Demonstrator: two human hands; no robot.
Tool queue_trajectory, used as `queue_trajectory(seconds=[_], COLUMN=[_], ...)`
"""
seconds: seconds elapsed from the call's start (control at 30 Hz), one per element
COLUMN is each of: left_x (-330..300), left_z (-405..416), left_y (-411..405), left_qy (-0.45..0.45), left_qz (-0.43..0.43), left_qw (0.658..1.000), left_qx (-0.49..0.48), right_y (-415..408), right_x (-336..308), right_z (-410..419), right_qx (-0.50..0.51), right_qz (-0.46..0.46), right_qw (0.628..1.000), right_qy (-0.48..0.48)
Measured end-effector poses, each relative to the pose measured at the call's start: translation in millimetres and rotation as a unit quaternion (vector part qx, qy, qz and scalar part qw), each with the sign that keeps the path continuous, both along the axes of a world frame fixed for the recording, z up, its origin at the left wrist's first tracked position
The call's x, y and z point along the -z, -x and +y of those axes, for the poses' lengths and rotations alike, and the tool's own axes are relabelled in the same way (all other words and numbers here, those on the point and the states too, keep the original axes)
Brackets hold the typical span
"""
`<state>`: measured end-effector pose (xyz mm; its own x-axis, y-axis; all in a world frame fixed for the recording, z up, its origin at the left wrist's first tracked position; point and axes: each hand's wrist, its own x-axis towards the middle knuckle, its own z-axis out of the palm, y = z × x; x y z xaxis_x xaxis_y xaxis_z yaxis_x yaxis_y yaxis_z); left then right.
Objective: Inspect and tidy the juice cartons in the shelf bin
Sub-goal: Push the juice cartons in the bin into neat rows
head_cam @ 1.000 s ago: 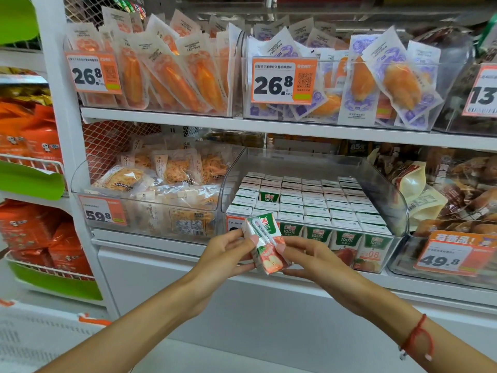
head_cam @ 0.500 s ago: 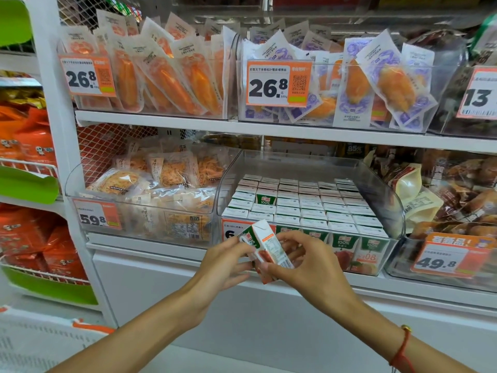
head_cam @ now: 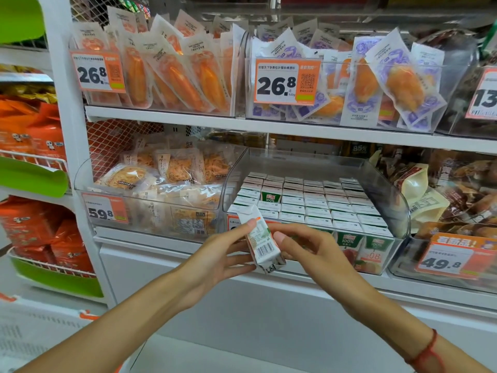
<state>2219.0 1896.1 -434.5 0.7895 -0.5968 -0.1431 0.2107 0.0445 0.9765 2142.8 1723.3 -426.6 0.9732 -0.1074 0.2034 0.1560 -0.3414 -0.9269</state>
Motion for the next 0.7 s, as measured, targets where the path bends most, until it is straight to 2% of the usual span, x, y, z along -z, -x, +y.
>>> queue_trajectory(seconds=[0.1,0.2,0.43,0.53,0.7], left_x=[-1,1,9,9,9], left_z=[3,3,-8,-11,-11], left_y=[-3,-3,6,9,10], left_qy=[-0.005,-0.034,-0.089,-0.090,-0.094], left_qz=[-0.059,-0.158,-0.394,-0.437,-0.450], left_qw=[0.998,0.987,0.911,0.889,0.882], left_qx=[0.024,-0.009,-0.083,-0.101,-0.103], right_y=[0,1,-1,-1,0], right_x=[-4,-6,-2,-4,-5], right_z=[-9,-14,-12,-13,-16], right_qx=[-0.021,-0.035,0.028,0.040,0.024], right_qz=[0.053,0.068,0.034,0.012,-0.001], right_qw=[0.998,0.997,0.995,0.993,0.993], right_qy=[-0.008,-0.031,-0.092,-0.113,-0.112])
